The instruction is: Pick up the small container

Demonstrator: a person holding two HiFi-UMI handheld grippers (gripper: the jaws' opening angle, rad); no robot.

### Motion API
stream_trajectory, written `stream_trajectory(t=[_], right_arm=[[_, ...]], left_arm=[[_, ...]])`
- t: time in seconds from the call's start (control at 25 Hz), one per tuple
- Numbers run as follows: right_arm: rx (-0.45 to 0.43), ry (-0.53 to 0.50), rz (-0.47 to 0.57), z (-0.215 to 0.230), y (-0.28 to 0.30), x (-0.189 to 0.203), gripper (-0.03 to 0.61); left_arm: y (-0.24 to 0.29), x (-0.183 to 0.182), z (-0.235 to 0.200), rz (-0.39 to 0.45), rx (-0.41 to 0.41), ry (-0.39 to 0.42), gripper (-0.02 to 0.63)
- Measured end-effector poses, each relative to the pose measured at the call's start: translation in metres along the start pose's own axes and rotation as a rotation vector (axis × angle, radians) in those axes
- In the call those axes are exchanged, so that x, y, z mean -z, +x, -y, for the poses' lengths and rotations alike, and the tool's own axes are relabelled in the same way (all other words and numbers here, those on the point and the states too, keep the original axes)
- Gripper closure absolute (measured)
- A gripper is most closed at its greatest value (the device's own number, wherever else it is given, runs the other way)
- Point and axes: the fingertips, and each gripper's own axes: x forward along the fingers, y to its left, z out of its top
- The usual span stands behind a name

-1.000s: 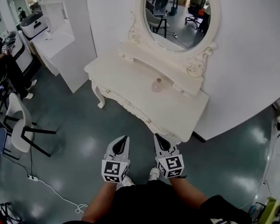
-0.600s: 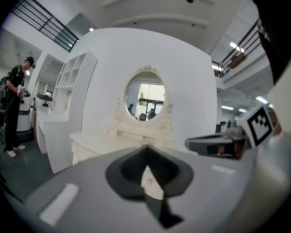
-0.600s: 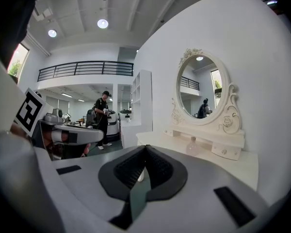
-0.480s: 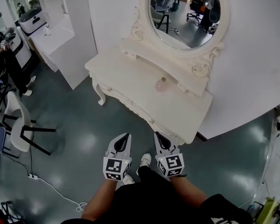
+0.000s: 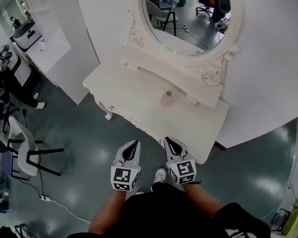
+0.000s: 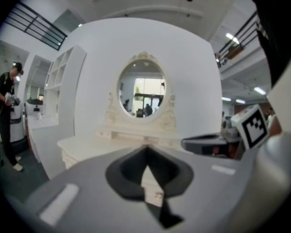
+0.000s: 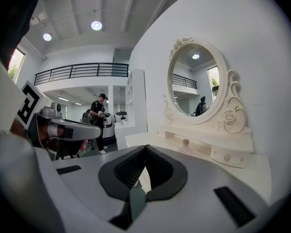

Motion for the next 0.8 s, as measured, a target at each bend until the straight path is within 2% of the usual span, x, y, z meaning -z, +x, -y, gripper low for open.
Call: stream_trajectory(t=[0.56, 0.8], right_arm=[[0.014, 0.036, 0.018, 0.071, 0.038, -0.008, 0.584], [0.026, 0.076, 0.053, 0.088, 0.042, -0.026, 0.583]], left_arm=[[0.085, -0.005, -0.001, -0.075, 0.022, 0.023, 0.607], [0.112, -0.006, -0.002, -0.085, 0.032, 0.020, 0.607]])
